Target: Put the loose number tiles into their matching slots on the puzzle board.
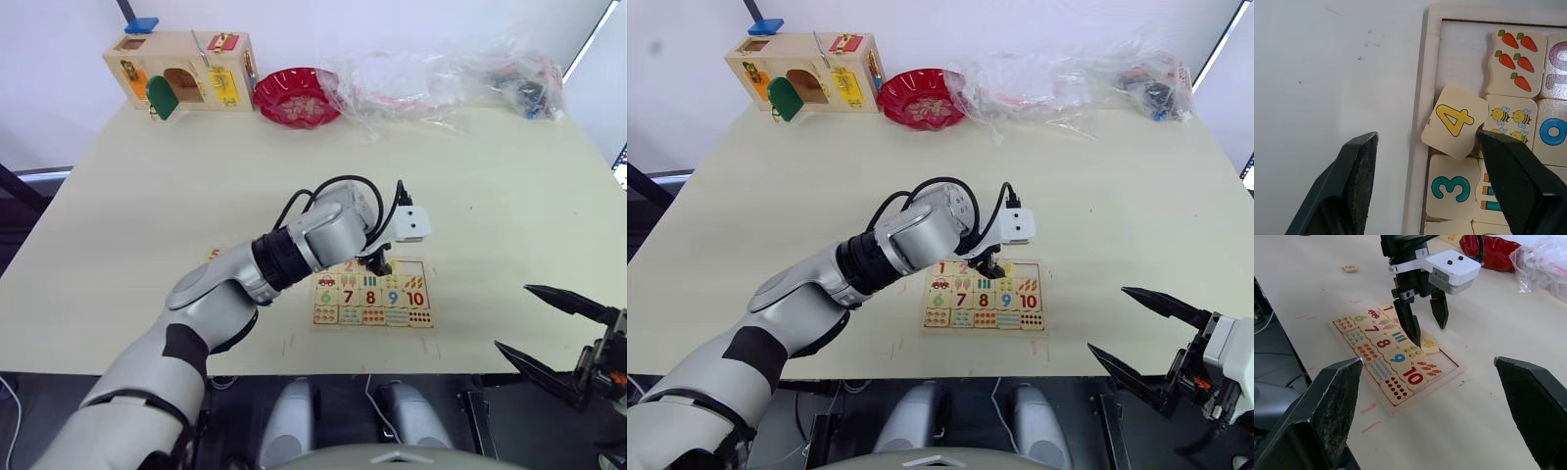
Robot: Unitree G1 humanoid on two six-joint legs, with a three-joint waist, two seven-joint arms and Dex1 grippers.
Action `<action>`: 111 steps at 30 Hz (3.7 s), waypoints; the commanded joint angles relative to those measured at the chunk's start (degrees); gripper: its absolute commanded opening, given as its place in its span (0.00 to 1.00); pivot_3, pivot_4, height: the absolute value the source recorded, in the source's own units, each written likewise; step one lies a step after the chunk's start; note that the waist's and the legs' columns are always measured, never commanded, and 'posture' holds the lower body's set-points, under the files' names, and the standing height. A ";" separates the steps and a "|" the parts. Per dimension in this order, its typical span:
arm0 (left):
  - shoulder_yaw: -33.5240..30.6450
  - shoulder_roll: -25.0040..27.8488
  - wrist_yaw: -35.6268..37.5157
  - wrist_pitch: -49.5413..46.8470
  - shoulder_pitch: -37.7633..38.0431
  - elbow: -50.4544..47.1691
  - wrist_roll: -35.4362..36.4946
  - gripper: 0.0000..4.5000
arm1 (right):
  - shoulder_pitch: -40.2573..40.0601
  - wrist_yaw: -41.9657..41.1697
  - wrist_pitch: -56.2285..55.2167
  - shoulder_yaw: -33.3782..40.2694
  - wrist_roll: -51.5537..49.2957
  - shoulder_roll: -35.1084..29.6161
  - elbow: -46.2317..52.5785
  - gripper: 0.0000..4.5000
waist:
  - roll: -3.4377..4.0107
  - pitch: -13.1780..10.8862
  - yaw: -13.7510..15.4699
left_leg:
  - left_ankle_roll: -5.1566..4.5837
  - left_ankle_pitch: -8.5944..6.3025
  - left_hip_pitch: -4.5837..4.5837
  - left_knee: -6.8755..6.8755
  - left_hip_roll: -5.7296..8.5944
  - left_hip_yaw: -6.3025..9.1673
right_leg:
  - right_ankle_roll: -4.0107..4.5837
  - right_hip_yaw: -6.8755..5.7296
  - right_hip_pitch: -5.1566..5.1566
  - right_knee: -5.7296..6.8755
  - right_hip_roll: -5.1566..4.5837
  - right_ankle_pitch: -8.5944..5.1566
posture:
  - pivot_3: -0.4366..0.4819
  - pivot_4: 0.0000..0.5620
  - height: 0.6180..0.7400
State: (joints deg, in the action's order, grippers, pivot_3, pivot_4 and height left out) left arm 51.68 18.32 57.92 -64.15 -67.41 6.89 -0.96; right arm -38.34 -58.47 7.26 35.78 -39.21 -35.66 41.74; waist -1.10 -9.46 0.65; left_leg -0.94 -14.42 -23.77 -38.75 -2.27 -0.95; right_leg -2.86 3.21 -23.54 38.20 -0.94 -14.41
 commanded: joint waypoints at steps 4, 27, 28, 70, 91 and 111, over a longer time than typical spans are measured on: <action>-4.30 3.98 4.01 4.85 -2.88 -0.55 0.80 0.76 | -0.24 -0.10 -0.93 0.33 -0.29 0.17 1.07 1.00 | 0.01 -0.01 -0.03 | 0.00 0.00 0.00 0.00 0.00 0.00 | 0.00 0.00 -0.01 0.00 0.00 0.00 | 0.48 0.27 1.00; -18.76 -0.59 21.96 62.09 0.61 31.96 1.31 0.12 | 1.08 -1.97 -0.58 0.91 -0.58 -0.75 -1.52 1.00 | 0.07 0.03 0.08 | 0.00 0.00 -0.01 -0.02 0.05 -0.02 | 0.00 0.07 0.07 -0.08 0.02 0.02 | 0.48 0.27 1.00; -18.93 -1.50 21.67 63.89 0.23 34.12 0.62 0.01 | 0.93 -1.98 -0.53 0.95 -0.62 -0.69 -1.35 1.00 | 0.07 0.03 0.08 | 0.00 0.00 -0.01 -0.02 0.05 -0.02 | 0.00 0.07 0.07 -0.08 0.02 0.02 | 0.48 0.27 1.00; -22.63 -7.32 21.29 75.83 -0.26 47.38 -11.22 0.01 | -1.63 0.03 0.88 1.12 -1.62 -0.39 2.32 1.00 | 0.06 0.02 0.03 | -0.01 0.00 -0.03 -0.02 0.07 0.01 | -0.02 0.11 0.07 -0.08 0.04 0.02 | 0.48 0.27 1.00; -25.27 -6.45 22.26 71.80 1.80 42.51 -8.94 0.01 | -2.02 0.02 0.70 1.14 -1.64 -0.13 2.41 1.00 | 0.06 0.02 0.02 | -0.01 0.00 -0.03 -0.02 0.06 0.02 | -0.02 0.10 0.07 -0.08 0.04 0.02 | 0.48 0.27 1.00; -59.05 0.47 -8.95 38.76 33.69 -2.65 13.15 0.01 | 24.01 22.00 3.37 -16.90 3.33 9.48 -3.64 1.00 | 0.07 0.06 -1.15 | 0.01 0.00 0.00 -0.24 0.03 0.13 | -0.02 0.02 0.05 0.32 -0.03 0.01 | 0.48 0.27 1.00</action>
State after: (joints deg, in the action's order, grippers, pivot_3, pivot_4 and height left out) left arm -3.50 19.00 53.80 -24.95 -34.92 9.68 9.89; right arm -15.40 -38.02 11.37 19.71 -36.47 -26.36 38.06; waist -1.04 -9.40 -0.50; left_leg -0.93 -14.42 -23.75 -38.99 -2.22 -0.82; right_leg -2.88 3.25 -23.50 38.57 -0.98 -14.40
